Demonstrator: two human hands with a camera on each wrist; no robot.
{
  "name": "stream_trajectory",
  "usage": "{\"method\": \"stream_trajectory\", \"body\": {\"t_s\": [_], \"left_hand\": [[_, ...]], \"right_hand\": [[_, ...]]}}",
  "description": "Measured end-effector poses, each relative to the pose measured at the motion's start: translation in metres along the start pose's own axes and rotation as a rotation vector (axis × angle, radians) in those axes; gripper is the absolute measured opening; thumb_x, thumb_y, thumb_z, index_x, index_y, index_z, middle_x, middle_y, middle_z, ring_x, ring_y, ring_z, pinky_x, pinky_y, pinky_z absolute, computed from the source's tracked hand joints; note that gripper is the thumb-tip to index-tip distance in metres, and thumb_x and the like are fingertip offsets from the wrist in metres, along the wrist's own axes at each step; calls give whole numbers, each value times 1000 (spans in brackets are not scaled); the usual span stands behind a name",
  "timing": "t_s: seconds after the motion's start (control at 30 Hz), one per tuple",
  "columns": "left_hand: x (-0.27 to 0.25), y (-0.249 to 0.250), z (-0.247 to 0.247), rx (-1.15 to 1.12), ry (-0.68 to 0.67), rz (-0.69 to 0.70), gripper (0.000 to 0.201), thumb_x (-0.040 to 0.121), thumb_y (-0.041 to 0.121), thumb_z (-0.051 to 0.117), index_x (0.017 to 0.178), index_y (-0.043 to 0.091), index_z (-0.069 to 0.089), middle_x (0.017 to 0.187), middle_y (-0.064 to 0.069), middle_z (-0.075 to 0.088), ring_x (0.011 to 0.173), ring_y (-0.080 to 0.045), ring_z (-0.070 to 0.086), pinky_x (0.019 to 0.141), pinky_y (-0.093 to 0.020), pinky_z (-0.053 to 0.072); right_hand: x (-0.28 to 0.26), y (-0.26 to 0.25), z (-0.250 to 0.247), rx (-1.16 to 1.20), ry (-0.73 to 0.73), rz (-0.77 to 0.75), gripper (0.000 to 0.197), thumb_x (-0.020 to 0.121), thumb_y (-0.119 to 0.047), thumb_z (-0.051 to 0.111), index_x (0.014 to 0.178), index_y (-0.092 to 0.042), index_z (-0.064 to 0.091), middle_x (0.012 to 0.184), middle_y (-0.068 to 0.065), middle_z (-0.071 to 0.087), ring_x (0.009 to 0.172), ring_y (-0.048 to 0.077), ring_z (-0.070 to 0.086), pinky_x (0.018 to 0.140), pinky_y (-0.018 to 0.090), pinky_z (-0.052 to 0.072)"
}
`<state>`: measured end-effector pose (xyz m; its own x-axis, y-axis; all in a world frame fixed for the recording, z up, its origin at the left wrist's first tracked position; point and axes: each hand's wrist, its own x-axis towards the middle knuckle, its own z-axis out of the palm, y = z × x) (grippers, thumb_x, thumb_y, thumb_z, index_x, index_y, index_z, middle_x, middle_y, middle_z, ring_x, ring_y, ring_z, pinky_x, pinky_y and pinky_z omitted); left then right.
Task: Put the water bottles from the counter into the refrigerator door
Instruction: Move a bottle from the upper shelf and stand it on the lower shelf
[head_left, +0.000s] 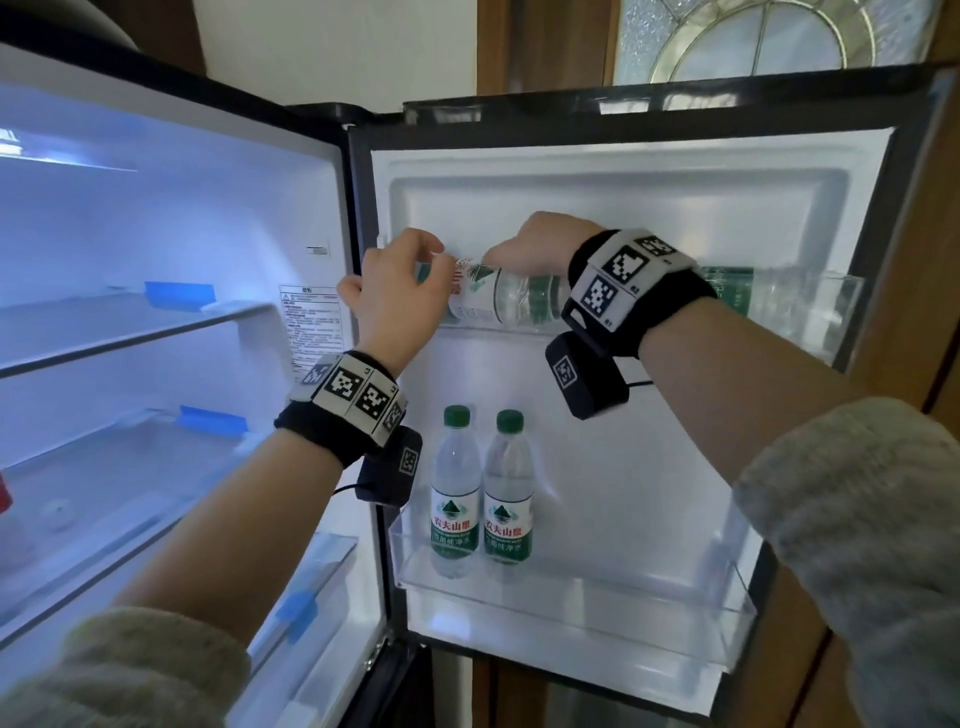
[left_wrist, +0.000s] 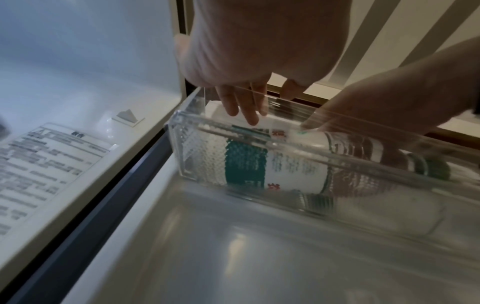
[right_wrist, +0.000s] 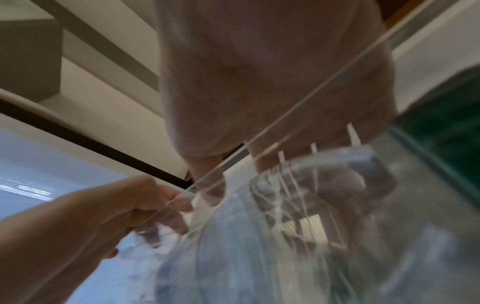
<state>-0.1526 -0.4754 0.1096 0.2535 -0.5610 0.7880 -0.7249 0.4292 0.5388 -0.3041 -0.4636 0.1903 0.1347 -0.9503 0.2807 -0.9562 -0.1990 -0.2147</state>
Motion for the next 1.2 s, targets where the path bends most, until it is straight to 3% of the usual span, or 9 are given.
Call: {"method": "stream_trajectory", "body": {"t_s": [0.13, 0.23, 0.33, 0.47, 0.53, 0.63, 0.83, 1.07, 1.2], "left_hand": [[3, 2, -2, 25, -4, -23, 22, 90, 32, 40, 103, 27, 57, 88, 9, 58, 95, -13, 48, 83, -33, 16], [9, 4, -3, 49, -15, -47, 24, 89, 29, 38, 104, 27, 57, 88, 10, 58, 93, -14, 49, 83, -33, 15], [10, 6, -3, 58, -18, -63, 25, 89, 28, 38, 105, 25, 57, 88, 11, 58, 91, -14, 50, 83, -34, 15], [9, 7, -1, 75, -14, -68, 25, 90, 28, 38, 105, 24, 57, 89, 11, 58, 93, -14, 48, 84, -34, 16], [9, 7, 0, 83, -11, -69, 25, 90, 27, 38, 107, 24, 57, 88, 11, 56, 95, -14, 46, 84, -35, 16], [9, 7, 3, 90, 4, -72, 25, 91, 28, 38, 108, 24, 56, 86, 13, 53, 95, -13, 43, 84, -34, 16], [7, 7, 4, 44, 29, -70, 27, 88, 28, 39, 112, 24, 52, 87, 14, 53, 95, -12, 45, 85, -34, 16], [9, 2, 1, 9, -4, -80, 31, 88, 32, 43, 117, 24, 49, 105, 9, 54, 101, -12, 48, 89, -35, 17], [10, 2, -1, -8, -8, -107, 37, 86, 35, 48, 121, 23, 47, 113, 6, 53, 106, -15, 51, 92, -37, 20]], "right_hand": [[4, -2, -20, 55, -296, -19, 31, 96, -37, 55, 100, -7, 59, 104, 3, 59, 79, 18, 57, 70, 25, 43], [21, 0, -21, 80, -349, 31, 39, 77, -47, 77, 88, -10, 69, 97, 10, 73, 77, 23, 66, 83, 34, 54], [24, 5, -19, 118, -314, 77, 53, 56, -52, 88, 81, -8, 71, 75, 14, 74, 73, 28, 69, 71, 37, 56], [31, 8, -10, 156, -249, 7, 71, 49, -56, 88, 101, -13, 64, 126, 17, 60, 117, 36, 55, 97, 46, 46], [38, 9, -4, 140, -255, 2, 84, 41, -64, 86, 103, -12, 66, 119, 14, 65, 106, 31, 64, 86, 41, 53], [30, 8, -3, 162, -331, 10, 57, 56, -64, 81, 87, -17, 71, 85, 5, 74, 69, 16, 70, 58, 24, 50], [32, 13, -2, 73, -136, -49, 54, 47, -71, 74, 63, -20, 63, 69, -1, 61, 65, 19, 55, 65, 31, 41], [33, 16, -1, 206, -32, -71, 48, 62, -47, 82, 59, -13, 49, 58, 0, 45, 54, 17, 40, 52, 28, 30], [32, 17, -4, 337, 42, -70, 44, 60, -43, 85, 70, -6, 64, 65, 2, 53, 64, 16, 48, 55, 28, 36]]}}
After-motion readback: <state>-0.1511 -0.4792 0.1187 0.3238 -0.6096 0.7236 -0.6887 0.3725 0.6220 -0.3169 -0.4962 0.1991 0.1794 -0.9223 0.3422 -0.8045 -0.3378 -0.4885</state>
